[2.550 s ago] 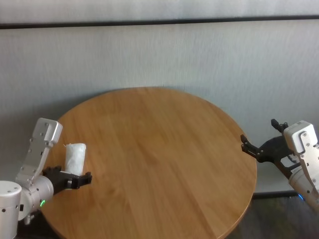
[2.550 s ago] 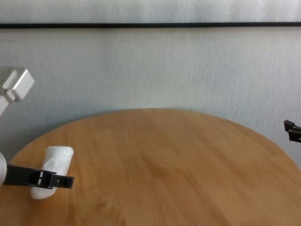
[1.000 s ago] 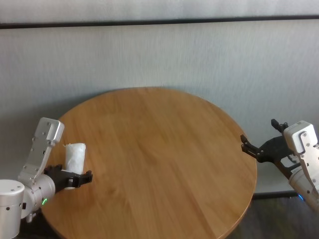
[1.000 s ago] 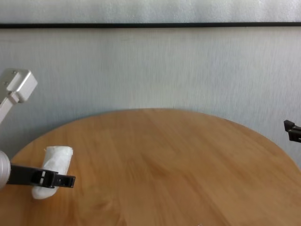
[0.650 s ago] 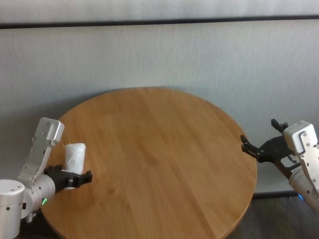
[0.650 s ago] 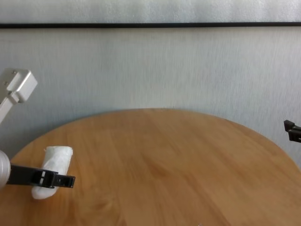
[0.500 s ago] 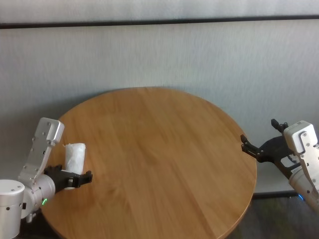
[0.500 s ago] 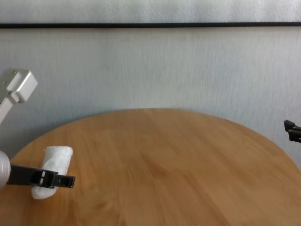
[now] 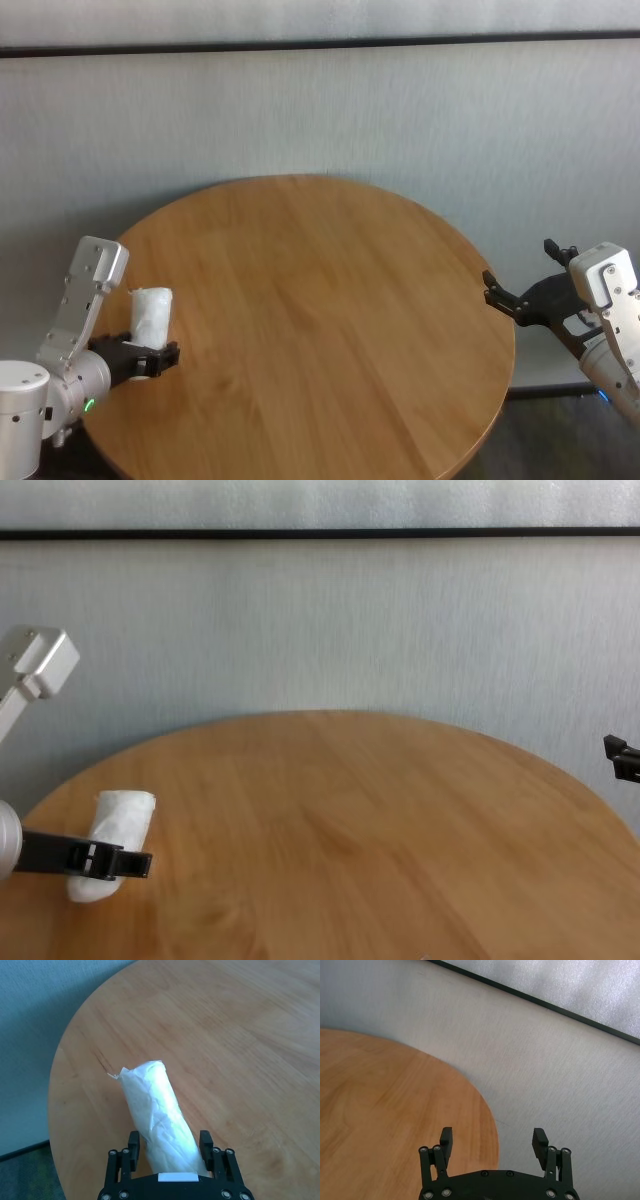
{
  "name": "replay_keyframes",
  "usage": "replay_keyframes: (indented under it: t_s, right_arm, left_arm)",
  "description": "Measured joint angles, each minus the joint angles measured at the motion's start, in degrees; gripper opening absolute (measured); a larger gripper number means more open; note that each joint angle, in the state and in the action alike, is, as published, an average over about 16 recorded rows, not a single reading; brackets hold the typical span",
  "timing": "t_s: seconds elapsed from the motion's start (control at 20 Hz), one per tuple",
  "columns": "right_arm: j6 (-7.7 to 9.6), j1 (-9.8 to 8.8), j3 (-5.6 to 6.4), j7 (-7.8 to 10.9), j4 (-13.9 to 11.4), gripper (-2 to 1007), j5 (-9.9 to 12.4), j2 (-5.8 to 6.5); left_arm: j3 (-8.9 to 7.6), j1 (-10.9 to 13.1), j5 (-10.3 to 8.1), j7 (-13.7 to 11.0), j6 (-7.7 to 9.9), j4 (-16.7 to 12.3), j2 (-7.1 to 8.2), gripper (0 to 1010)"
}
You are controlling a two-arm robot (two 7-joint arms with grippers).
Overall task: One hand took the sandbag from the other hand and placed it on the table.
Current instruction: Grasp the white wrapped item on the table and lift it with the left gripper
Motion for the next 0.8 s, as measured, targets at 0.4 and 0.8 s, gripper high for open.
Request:
replay_keyframes:
  t_s: [0.4, 0.8]
  right_arm:
    - [0.00, 0.00, 0.00, 0.00, 0.0, 1005, 0.0, 0.00]
    - [0.00, 0.00, 0.00, 0.00, 0.0, 1005, 0.0, 0.00]
  left_arm:
    - [0.01, 0.0, -0.04, 0.0, 0.05, 0.0, 0.01, 600]
    - [0.01, 0.0, -0.07, 0.0, 0.08, -0.1, 0.01, 487]
